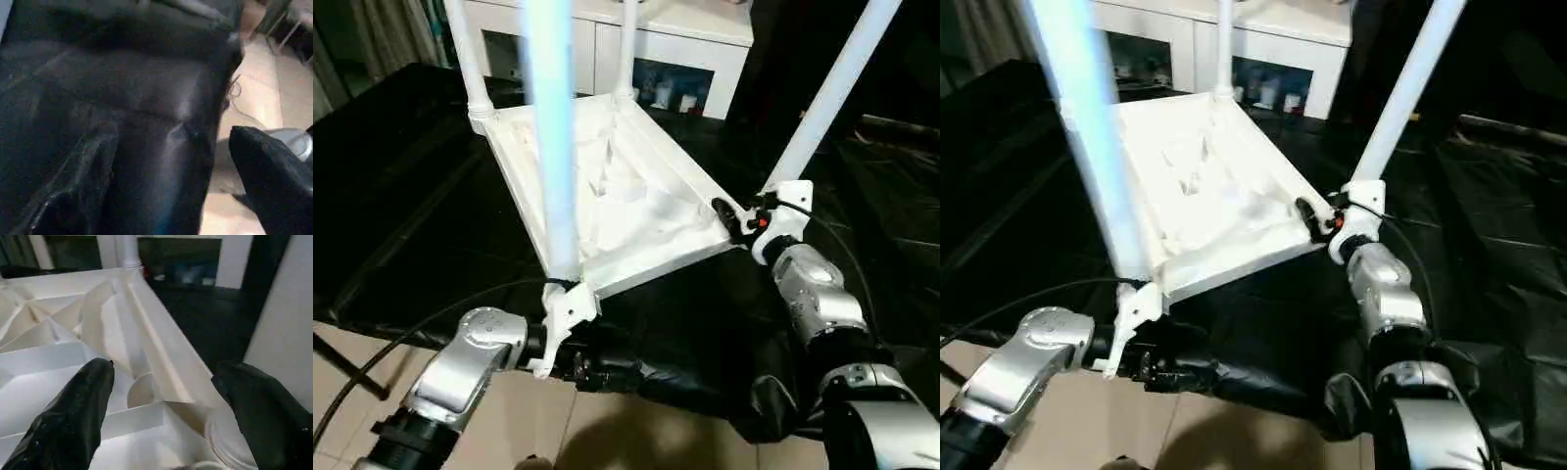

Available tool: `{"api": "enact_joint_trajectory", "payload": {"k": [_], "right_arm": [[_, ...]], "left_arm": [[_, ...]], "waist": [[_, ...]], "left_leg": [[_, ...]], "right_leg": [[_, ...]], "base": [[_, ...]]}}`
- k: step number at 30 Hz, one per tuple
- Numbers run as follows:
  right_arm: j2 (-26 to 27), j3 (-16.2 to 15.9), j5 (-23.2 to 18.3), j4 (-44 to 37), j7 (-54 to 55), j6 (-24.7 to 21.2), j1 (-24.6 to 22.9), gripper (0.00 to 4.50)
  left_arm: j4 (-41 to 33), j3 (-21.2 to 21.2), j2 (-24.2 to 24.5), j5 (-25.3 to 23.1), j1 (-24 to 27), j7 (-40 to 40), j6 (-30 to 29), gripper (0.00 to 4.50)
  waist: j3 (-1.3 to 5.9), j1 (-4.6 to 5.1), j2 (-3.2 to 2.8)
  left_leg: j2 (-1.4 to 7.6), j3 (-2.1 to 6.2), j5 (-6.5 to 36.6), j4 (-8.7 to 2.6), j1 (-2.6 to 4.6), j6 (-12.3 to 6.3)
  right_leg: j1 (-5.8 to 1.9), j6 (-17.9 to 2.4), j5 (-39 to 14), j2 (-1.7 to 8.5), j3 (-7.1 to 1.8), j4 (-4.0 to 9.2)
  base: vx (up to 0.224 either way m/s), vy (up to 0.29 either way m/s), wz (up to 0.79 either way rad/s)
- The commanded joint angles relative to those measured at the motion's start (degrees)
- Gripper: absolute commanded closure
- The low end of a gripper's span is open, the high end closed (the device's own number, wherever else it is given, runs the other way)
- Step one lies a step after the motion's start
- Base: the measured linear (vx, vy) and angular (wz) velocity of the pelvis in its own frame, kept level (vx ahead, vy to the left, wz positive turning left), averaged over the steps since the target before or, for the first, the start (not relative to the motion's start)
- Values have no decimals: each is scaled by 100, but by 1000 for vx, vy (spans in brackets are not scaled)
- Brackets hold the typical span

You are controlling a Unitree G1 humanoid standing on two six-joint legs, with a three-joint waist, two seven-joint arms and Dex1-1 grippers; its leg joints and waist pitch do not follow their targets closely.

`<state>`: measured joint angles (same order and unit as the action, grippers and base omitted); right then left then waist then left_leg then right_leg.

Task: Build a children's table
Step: Rotate leg to tighten, then rotate table base

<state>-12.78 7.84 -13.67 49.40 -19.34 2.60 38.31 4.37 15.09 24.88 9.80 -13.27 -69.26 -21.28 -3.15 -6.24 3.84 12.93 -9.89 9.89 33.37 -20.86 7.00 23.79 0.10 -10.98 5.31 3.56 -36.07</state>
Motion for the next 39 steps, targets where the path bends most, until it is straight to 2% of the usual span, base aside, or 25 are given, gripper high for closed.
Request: {"api": "enact_joint_trajectory", "payload": {"k": [1, 3, 5, 6, 8, 9, 10, 12, 14, 15, 20, 21, 22, 23, 24, 26, 27, 29, 30, 31, 33, 39], "right_arm": [[-173, 57, 42, 174, -55, 110, 100, 66], [-189, -4, 45, 169, -268, 133, 93, 66], [-189, -23, 51, 156, -342, 143, 82, 66], [-193, -106, 80, 28, -560, 143, -26, 66], [-210, -264, 154, -200, -814, 150, -251, 66], [-214, -286, 170, -239, -849, 159, -303, 66], [-223, -328, 206, -321, -898, 174, -414, 66], [-235, -369, 251, -425, -901, 181, -549, 66], [-248, -417, 307, -640, -847, 219, -830, 66], [-249, -451, 330, -829, -805, 221, -1041, 66], [-227, -527, 350, -1359, -801, 134, -1552, 66], [-213, -480, 360, -1485, -692, 33, -1721, 66], [-213, -480, 360, -1485, -692, 33, -1721, 66], [-201, -381, 435, -1437, -382, -85, -1881, 66], [-199, -362, 484, -1373, -264, -115, -1902, 66], [-197, -381, 595, -1291, -91, -208, -1933, 66], [-175, -451, 670, -1309, -40, -267, -1943, 66], [-129, -516, 714, -1302, 6, -296, -1918, 66], [-99, -547, 729, -1264, 11, -282, -1880, 66], [-79, -569, 738, -1274, 17, -294, -1870, 66], [-8, -629, 755, -1257, 20, -309, -1796, 66], [203, -755, 840, -968, 9, -230, -1425, 66]], "left_arm": [[-269, -167, 103, 259, 131, -190, 13, 7], [-397, -299, 241, 422, 307, -315, 14, 4], [-433, -341, 291, 470, 365, -351, 17, 4], [-523, -488, 474, 586, 554, -474, 80, 4], [-625, -736, 763, 770, 814, -693, 141, 4], [-639, -792, 824, 812, 862, -747, 160, 4], [-666, -917, 944, 905, 949, -854, 168, 4], [-689, -1081, 1064, 1032, 1025, -960, 101, 4], [-702, -1504, 1255, 1371, 1098, -1074, -220, 4], [-659, -1817, 1323, 1570, 1095, -1068, -405, 4], [-377, -2487, 1299, 2015, 816, -780, -548, 4], [-261, -2675, 1171, 2194, 587, -510, -502, 4], [-261, -2675, 1171, 2194, 587, -510, -502, 4], [-86, -2782, 860, 2302, 221, -34, -320, 4], [-38, -2738, 762, 2245, 136, 69, -228, 4], [33, -2631, 584, 2114, 7, 196, -135, 4], [66, -2534, 468, 2013, -86, 243, -137, 4], [123, -2436, 338, 1918, -207, 311, -142, 4], [171, -2367, 272, 1852, -282, 363, -131, 4], [214, -2318, 236, 1829, -333, 407, -120, 4], [239, -2142, 125, 1846, -431, 377, -129, 4], [-65, -1529, -313, 2003, -618, 281, -370, 4]], "waist": [[376, 32, -21], [374, 46, -50], [370, 64, -42], [383, 62, -84], [358, 99, -64], [378, 93, -72], [377, 106, -70], [357, 114, -85], [358, 115, -90], [345, 110, -104], [323, 116, -86], [322, 102, -94], [319, 94, -92], [328, 96, -98], [331, 75, -107], [332, 75, -100], [334, 89, -83], [344, 104, -80], [349, 115, -59], [356, 113, -76], [360, 121, -56], [372, 115, -60]], "left_leg": [[-26, -97, 994, -373, 15, -120], [-27, -95, 1052, -372, 19, -128], [-23, -94, 1074, -379, 19, -145], [-21, -87, 1087, -370, 36, -144], [-20, -80, 1117, -395, -10, -159], [-18, -81, 1127, -379, 27, -151], [-19, -81, 1033, -377, 17, -186], [-20, -81, 1106, -393, 18, -183], [-19, -90, 1203, -391, 47, -154], [-22, -88, 1287, -399, 47, -122], [-28, -66, 1586, -426, 45, -74], [-20, -66, 1648, -428, 70, -61], [-25, -73, 1668, -424, 72, -56], [-22, -63, 1672, -424, 68, -31], [-25, -76, 1669, -414, 105, -1], [-28, -63, 1614, -422, 69, 36], [-35, -58, 1565, -425, 38, 52], [-42, -53, 1547, -421, 36, 44], [-40, -54, 1483, -420, 27, 44], [-37, -52, 1436, -411, 34, 33], [-38, -53, 1336, -407, 25, 14], [-27, -65, 1210, -387, 43, -11]], "right_leg": [[-319, -1069, -661, 163, -208, 351], [-315, -1056, -690, 149, -210, 356], [-309, -1065, -691, 140, -208, 361], [-310, -1086, -645, 143, -209, 346], [-321, -1082, -703, 132, -200, 363], [-320, -1089, -720, 141, -203, 363], [-319, -1139, -533, 135, -210, 341], [-310, -1147, -615, 123, -203, 359], [-291, -1209, -681, 122, -213, 357], [-295, -1198, -766, 121, -212, 364], [-295, -1050, -1274, 126, -208, 419], [-269, -1035, -1335, 129, -211, 432], [-268, -1030, -1341, 125, -215, 438], [-275, -1053, -1296, 129, -212, 424], [-252, -1067, -1241, 123, -211, 440], [-287, -1041, -1223, 140, -211, 431], [-316, -952, -1275, 143, -215, 432], [-324, -845, -1366, 146, -218, 444], [-326, -808, -1368, 150, -218, 450], [-323, -813, -1315, 156, -222, 440], [-326, -854, -1173, 148, -219, 426], [-325, -1039, -818, 146, -220, 374]], "base": [[0, 0, 0], [0, 0, 0], [0, 0, 0], [0, 0, 0], [0, 0, 0], [0, 0, 0], [0, 0, 0], [0, 0, 0], [0, 0, 0], [0, 0, 0], [0, 0, 0], [0, 0, 0], [0, 0, 0], [0, 0, 0], [0, 0, 0], [0, 0, 0], [0, 0, 0], [0, 0, 0], [0, 0, 0], [0, 0, 0], [0, 0, 0], [0, 0, 0]]}}
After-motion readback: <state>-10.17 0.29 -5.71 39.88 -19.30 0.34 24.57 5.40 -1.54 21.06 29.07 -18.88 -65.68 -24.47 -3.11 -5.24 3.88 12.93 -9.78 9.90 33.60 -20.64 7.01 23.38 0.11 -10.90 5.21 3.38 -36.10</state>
